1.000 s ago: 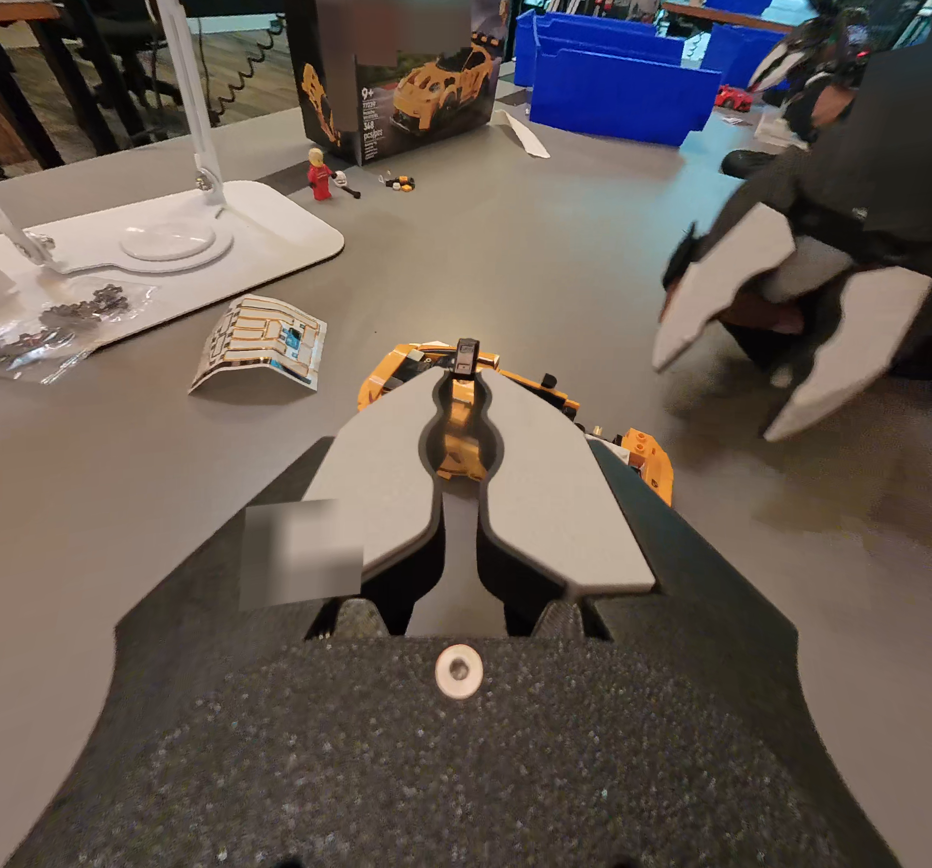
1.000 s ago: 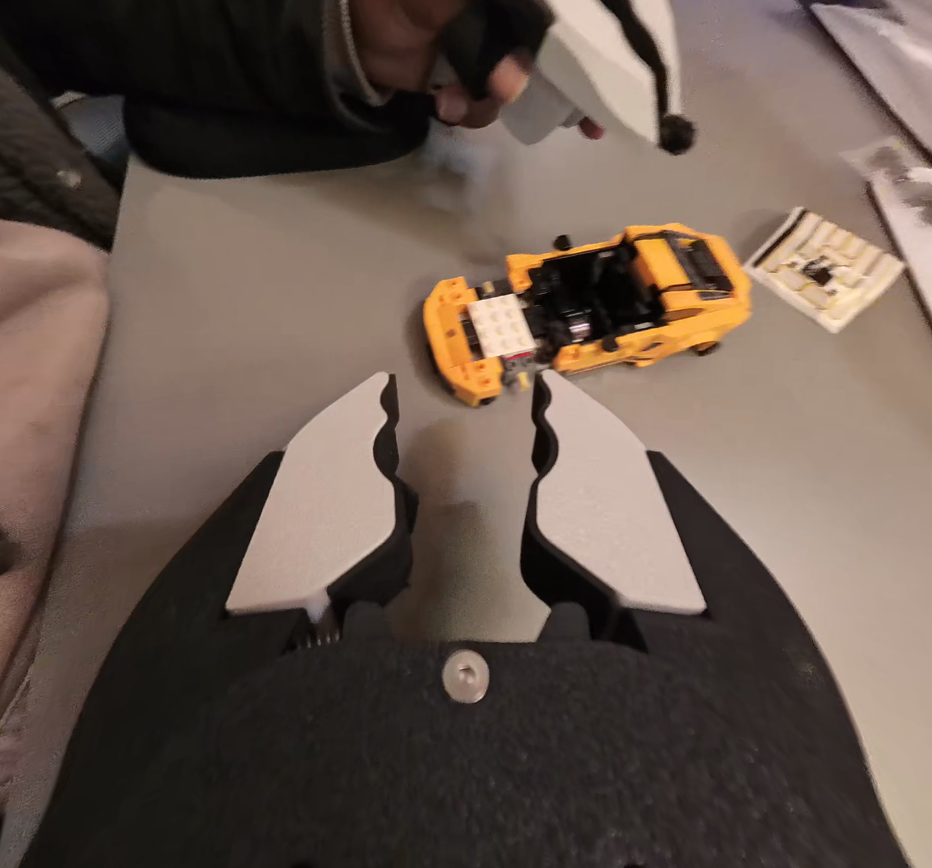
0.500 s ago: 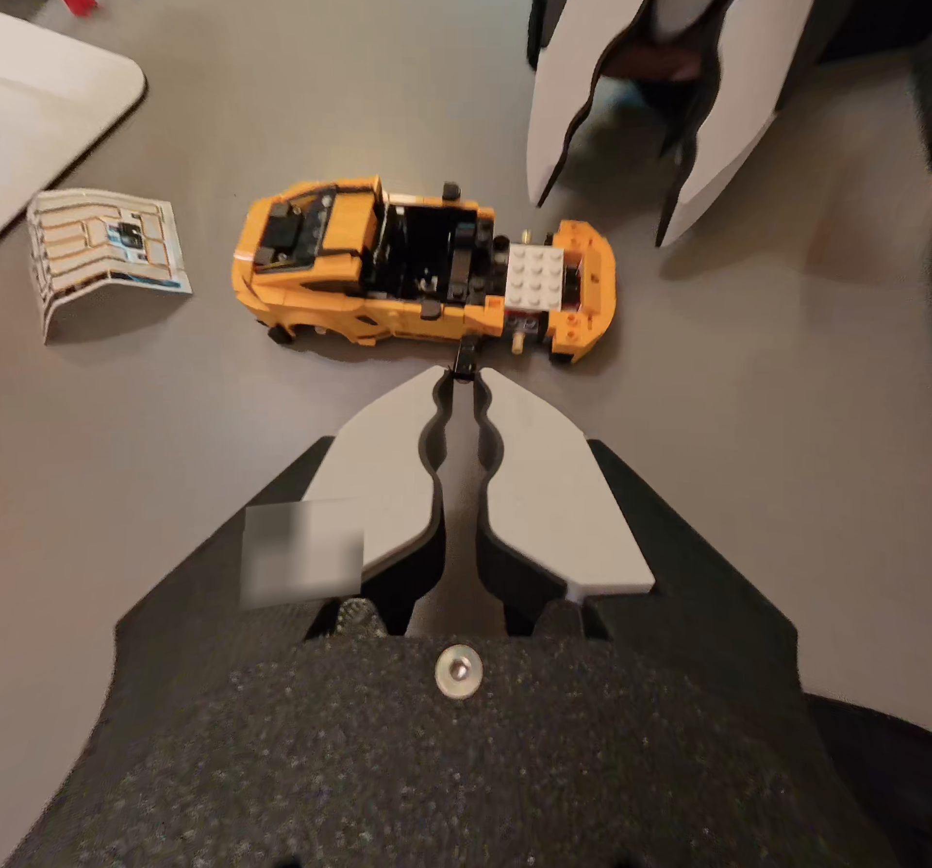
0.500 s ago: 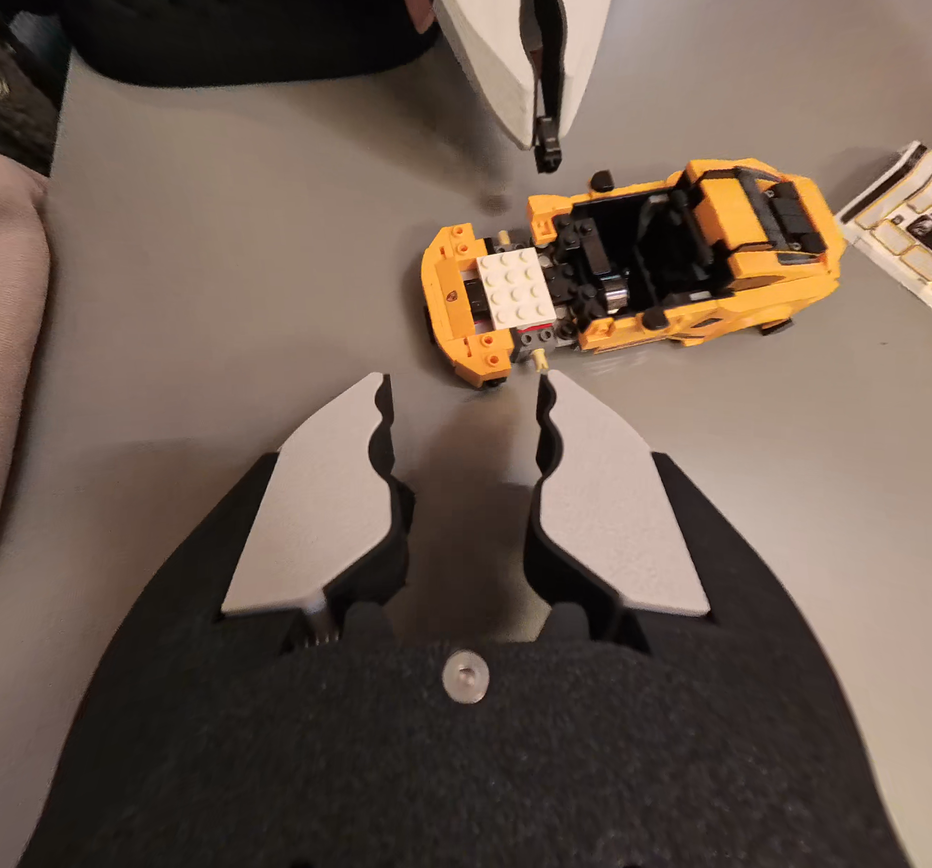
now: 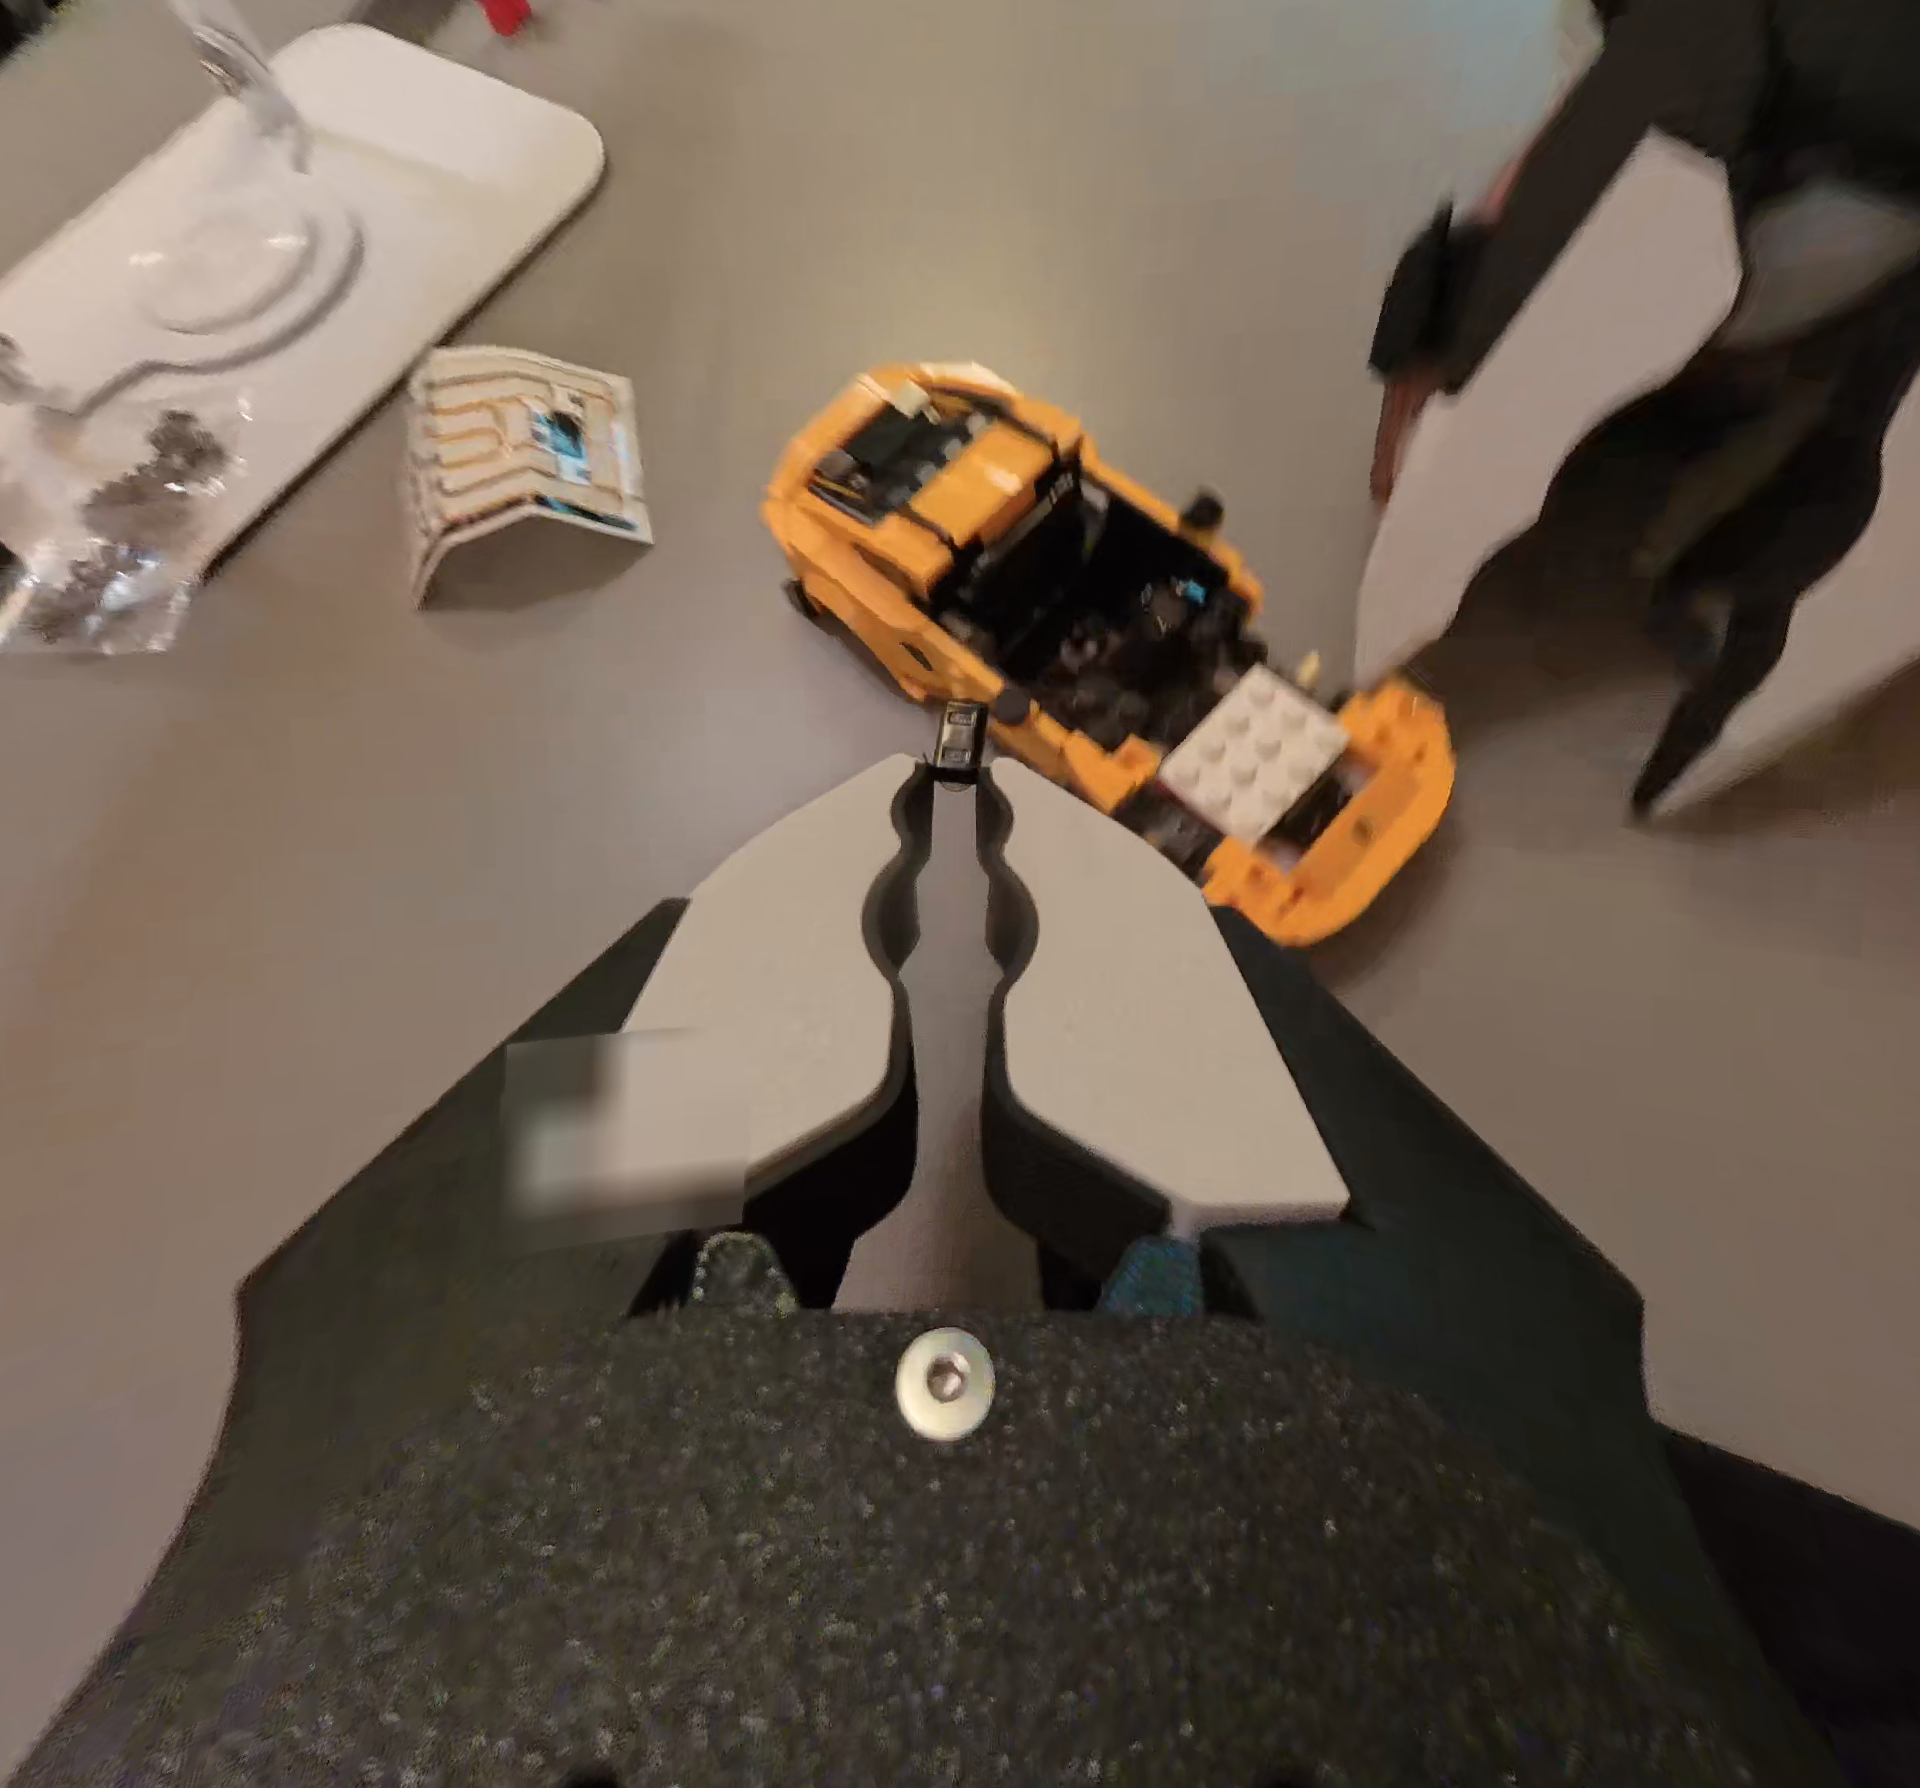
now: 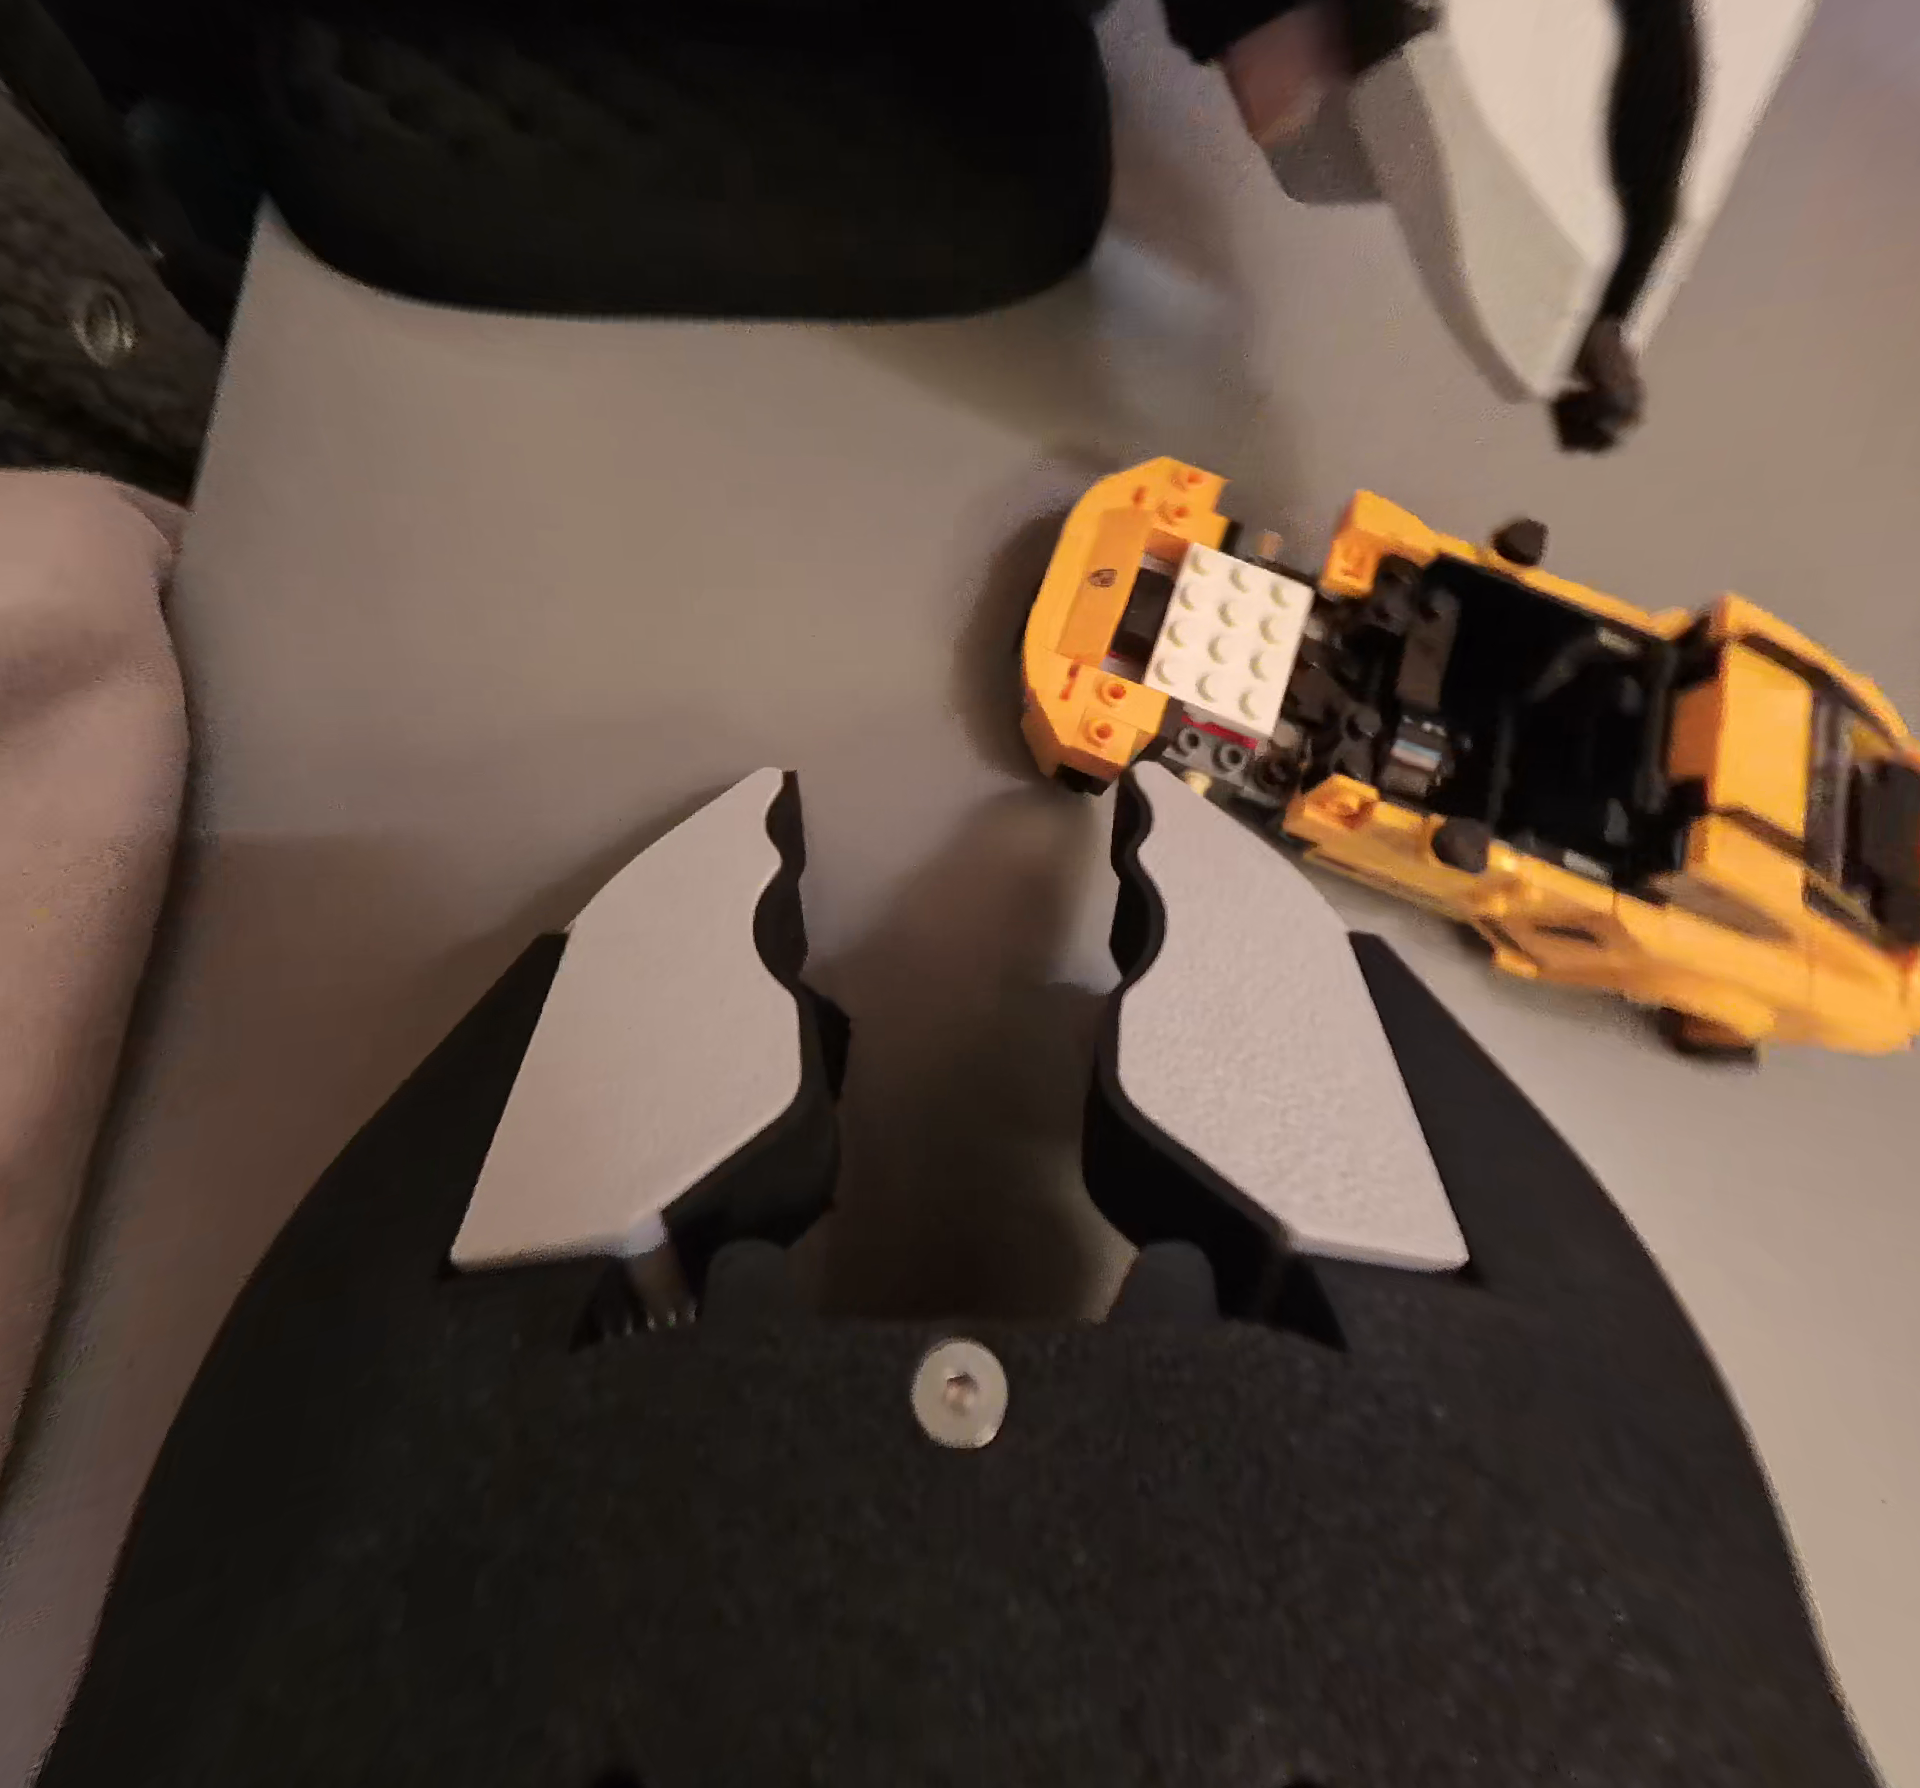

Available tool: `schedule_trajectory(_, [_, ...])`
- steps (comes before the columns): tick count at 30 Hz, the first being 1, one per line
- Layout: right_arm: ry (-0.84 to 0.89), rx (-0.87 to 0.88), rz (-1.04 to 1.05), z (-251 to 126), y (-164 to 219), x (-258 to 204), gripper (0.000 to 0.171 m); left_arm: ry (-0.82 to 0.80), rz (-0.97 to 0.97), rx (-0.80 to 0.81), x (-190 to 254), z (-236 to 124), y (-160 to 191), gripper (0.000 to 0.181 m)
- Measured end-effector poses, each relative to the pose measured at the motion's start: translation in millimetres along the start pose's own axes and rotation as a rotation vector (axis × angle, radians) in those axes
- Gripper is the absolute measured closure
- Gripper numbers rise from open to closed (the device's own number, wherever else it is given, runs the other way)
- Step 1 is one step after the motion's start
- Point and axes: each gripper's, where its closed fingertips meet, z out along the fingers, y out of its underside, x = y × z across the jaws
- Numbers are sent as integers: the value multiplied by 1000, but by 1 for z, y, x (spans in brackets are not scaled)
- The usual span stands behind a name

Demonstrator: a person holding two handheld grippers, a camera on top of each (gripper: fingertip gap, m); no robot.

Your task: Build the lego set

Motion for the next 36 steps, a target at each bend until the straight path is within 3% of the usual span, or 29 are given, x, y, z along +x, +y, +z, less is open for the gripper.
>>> schedule_trajectory(4, [-49,192,12,-8,-38,0,121,68,-32,103,11,-4,-17,174])
schedule_trajectory(11, [164,275,74,-57,-33,64,138,256,-9,184,45,-7,-32,174])
schedule_trajectory(14, [122,300,92,-53,-37,56,147,290,31,193,57,-3,-34,174])
schedule_trajectory(22, [70,297,114,-42,-37,45,148,397,-24,207,75,1,-40,174])
schedule_trajectory(28, [43,342,136,-45,-43,41,163,452,-71,209,80,1,-41,174])
schedule_trajectory(36, [-19,464,274,-59,-54,46,164,459,-124,282,75,-5,-51,171])
